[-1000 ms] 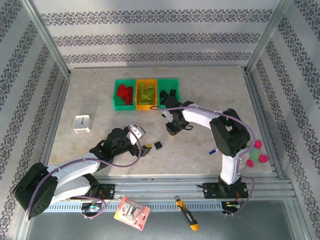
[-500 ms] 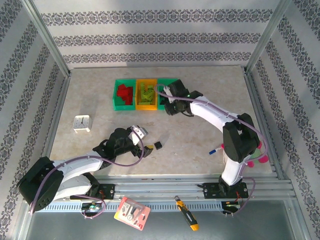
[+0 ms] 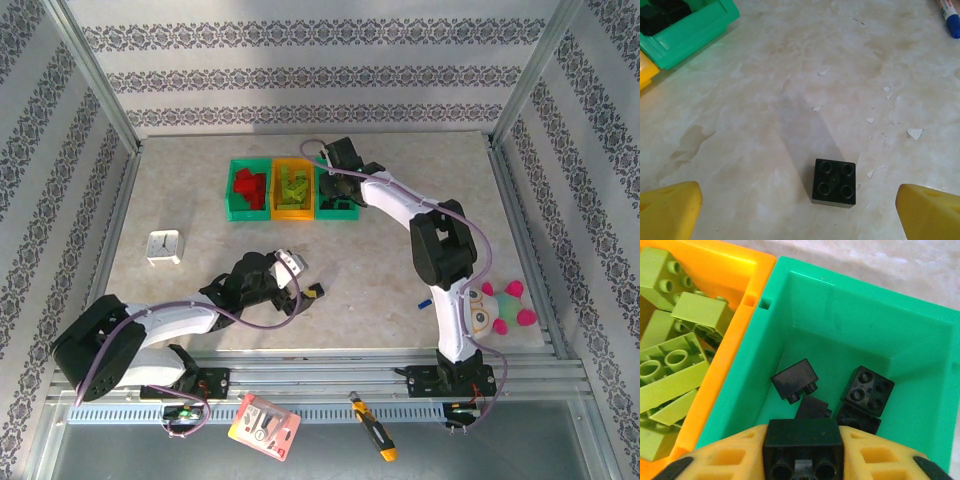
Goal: Sort the legos into containers by color
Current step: Place the lego in the container.
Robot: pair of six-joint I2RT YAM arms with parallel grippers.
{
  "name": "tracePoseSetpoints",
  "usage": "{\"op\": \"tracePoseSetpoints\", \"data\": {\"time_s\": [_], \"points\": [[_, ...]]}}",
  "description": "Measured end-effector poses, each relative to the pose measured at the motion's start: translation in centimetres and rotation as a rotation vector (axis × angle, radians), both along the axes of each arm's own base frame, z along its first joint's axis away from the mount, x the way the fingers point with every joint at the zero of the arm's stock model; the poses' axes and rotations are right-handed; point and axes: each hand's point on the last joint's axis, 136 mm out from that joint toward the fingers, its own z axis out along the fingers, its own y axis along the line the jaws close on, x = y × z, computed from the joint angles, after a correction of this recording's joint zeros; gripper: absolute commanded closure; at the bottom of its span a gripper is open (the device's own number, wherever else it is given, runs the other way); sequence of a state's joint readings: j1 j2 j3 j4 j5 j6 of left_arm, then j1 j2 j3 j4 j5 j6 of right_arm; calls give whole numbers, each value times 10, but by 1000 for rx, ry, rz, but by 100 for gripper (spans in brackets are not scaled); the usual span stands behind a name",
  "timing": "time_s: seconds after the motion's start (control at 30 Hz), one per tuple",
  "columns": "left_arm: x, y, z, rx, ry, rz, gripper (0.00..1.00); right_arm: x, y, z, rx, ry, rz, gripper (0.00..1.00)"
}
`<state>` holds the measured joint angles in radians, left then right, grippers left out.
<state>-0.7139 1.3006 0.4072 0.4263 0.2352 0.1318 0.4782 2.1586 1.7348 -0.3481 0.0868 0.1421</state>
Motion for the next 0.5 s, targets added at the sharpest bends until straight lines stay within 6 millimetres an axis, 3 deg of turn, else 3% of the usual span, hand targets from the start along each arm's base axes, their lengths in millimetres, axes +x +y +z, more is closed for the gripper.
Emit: {"op": "tracePoseSetpoints", "data": {"time_s": [0.1, 0.17, 0.33, 0.5], "points": [[0, -2, -1, 1, 2, -1, 1, 1, -1, 1, -1, -5, -3, 35], [1, -3, 0, 0, 2, -2, 1, 2, 0, 4, 3, -12, -3, 30], [3, -11, 4, 0, 2, -15, 1, -17, -10, 26, 27, -45, -5, 27], [4, -23, 3, 14, 12, -37, 1, -57, -30, 60, 88, -101, -18, 26]]}}
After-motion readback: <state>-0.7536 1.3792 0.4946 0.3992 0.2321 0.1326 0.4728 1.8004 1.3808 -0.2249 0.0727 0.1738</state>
